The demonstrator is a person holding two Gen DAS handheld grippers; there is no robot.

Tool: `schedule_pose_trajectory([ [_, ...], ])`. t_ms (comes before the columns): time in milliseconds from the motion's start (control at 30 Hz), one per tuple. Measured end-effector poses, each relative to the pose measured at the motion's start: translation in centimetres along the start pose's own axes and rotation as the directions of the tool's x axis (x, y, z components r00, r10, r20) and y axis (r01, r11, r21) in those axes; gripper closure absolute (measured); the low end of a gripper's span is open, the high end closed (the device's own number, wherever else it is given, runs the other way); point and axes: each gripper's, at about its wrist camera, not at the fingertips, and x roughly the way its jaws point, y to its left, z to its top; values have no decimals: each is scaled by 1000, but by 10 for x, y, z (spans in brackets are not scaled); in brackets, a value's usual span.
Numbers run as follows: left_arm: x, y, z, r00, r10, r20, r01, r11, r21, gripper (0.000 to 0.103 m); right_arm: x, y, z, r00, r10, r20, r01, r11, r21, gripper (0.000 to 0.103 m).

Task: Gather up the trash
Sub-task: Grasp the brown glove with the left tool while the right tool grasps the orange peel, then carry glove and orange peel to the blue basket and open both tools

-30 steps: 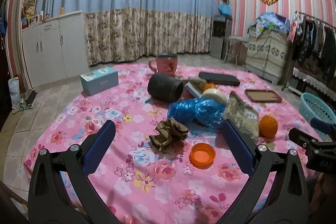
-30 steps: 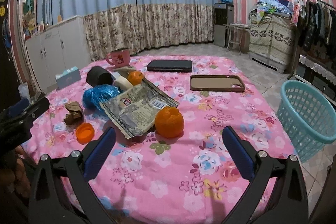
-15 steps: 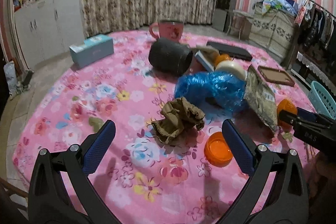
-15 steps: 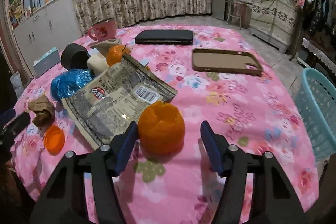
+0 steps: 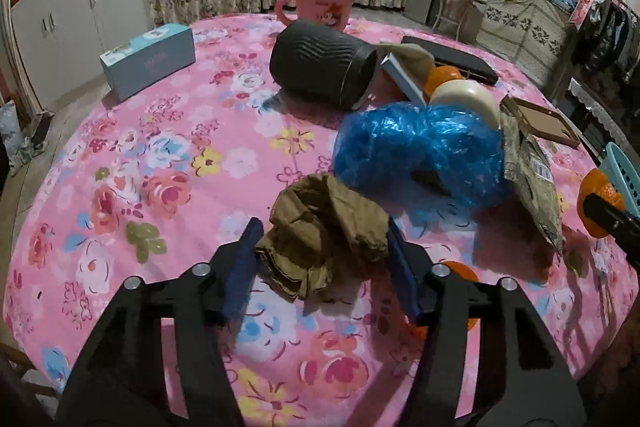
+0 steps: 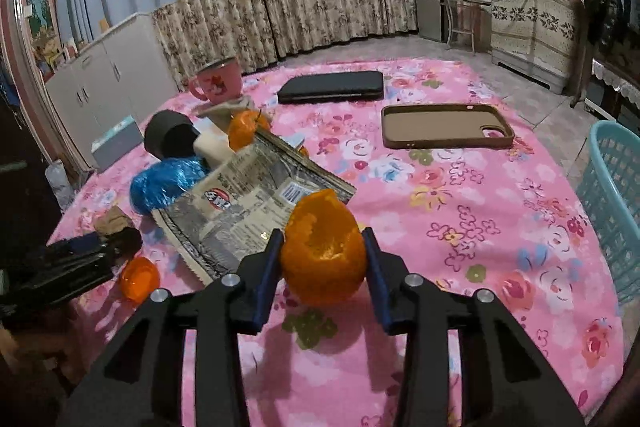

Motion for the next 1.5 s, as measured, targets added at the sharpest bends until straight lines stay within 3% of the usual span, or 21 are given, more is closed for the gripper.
schedule_pose_trajectory([
  [67, -4, 1, -1, 1000, -16, 12, 16, 1000, -3, 54, -4, -3, 0, 1000, 2, 6, -3, 1000, 8, 63],
  [267, -34, 4, 0, 995, -33, 99, 35, 999, -20, 54, -34, -2, 6, 996, -2, 91, 4, 1000, -30, 63],
  [533, -79, -5, 23, 974, -25, 223, 25, 1000, 3, 54, -58, -5, 38, 982, -17, 186, 28, 998, -56, 63],
  [733, -100, -35, 55, 951, -75, 300, 63, 997, 50, 53, -69, -12, 72, 969, -15, 247, 26, 999, -41, 63],
  [967, -110, -78, 94, 932, -132, 338, 103, 989, 105, 53, -82, -33, 119, 942, -25, 335, 19, 1000, 22, 63],
  [1100, -111, -109, 107, 923, -164, 348, 120, 982, 145, 52, -85, -51, 129, 931, -37, 364, 21, 999, 48, 61],
  [1300, -80, -178, 110, 926, -230, 298, 163, 959, 233, 52, -88, -102, 111, 927, -143, 346, 119, 989, 91, 61],
  [1500, -55, -263, 111, 910, -340, 236, 259, 913, 316, 52, -118, -187, 87, 872, -385, 304, 345, 922, 178, 61],
])
